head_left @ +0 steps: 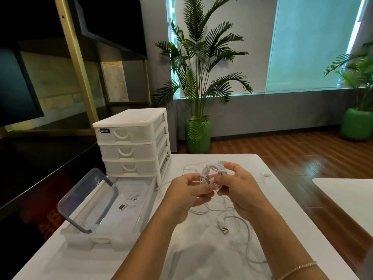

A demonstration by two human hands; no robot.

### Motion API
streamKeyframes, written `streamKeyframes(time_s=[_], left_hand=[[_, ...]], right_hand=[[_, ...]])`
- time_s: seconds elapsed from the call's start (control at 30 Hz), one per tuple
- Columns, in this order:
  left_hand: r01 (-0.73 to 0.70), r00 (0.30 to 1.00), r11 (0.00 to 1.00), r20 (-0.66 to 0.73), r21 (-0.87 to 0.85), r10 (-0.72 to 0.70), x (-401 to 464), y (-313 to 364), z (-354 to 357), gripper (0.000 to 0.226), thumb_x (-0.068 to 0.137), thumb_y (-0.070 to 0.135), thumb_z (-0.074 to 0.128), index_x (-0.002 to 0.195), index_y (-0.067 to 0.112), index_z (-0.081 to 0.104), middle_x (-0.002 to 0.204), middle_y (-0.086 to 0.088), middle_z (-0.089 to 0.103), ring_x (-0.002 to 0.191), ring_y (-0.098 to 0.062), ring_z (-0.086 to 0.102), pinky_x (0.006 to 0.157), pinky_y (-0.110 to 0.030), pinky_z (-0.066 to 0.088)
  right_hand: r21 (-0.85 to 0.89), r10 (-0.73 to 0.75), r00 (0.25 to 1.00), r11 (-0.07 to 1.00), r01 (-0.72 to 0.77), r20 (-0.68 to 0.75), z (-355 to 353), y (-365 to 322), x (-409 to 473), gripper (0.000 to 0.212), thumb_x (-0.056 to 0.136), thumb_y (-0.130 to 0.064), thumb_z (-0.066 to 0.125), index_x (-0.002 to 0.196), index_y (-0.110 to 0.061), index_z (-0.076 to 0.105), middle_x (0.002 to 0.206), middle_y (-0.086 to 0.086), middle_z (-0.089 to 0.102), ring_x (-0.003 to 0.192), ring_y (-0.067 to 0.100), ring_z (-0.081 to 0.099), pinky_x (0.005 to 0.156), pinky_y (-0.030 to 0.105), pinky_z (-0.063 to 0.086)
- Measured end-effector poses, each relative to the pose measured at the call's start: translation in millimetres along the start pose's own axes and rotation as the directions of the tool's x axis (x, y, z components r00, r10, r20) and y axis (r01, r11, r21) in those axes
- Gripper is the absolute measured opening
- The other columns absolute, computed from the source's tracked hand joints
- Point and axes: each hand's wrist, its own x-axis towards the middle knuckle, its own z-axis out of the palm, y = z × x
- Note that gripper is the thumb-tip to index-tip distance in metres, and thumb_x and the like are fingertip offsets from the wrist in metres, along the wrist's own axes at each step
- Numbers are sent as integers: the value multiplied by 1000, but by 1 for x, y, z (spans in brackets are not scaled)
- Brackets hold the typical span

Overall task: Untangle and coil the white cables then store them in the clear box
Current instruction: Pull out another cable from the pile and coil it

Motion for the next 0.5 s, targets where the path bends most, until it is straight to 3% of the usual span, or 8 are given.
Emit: streamKeyframes(time_s=[0.13, 0.27, 0.4, 0.5], left_hand=[[-105, 995, 988, 11, 113, 104, -1, 0, -1, 11, 80, 14, 70, 91, 13, 68, 74, -1, 72, 60, -12, 68, 68, -26, 58], [-201, 979, 956, 14, 215, 203, -1, -2, -1, 23, 83, 19, 67, 104, 10, 65, 93, -7, 73, 75, -20, 71, 76, -34, 59], [-238, 971, 958, 2, 160, 241, -1, -4, 1, 17, 84, 18, 66, 99, 20, 60, 94, -5, 73, 86, -21, 71, 75, -29, 59], [-241, 970, 967, 2, 87, 242, 0, -6, 4, 21, 85, 17, 65, 105, 16, 59, 95, -6, 72, 84, -18, 71, 72, -26, 58]], right_hand=[[15, -4, 1000, 1000, 4, 18, 0, -1, -1, 37, 85, -1, 59, 117, -16, 48, 104, 9, 66, 88, 23, 60, 69, 29, 48], [50, 12, 999, 999, -14, 31, -1, -1, 0, 38, 84, 3, 59, 118, -12, 47, 107, 12, 64, 99, 30, 62, 84, 37, 51], [96, 29, 999, 995, -32, 32, -1, -2, -1, 34, 86, 3, 57, 114, -12, 46, 112, 15, 62, 98, 30, 63, 77, 32, 53], [109, 36, 999, 993, -37, 15, -1, -2, 1, 38, 87, 3, 56, 120, -11, 43, 117, 16, 59, 101, 31, 62, 81, 34, 54]])
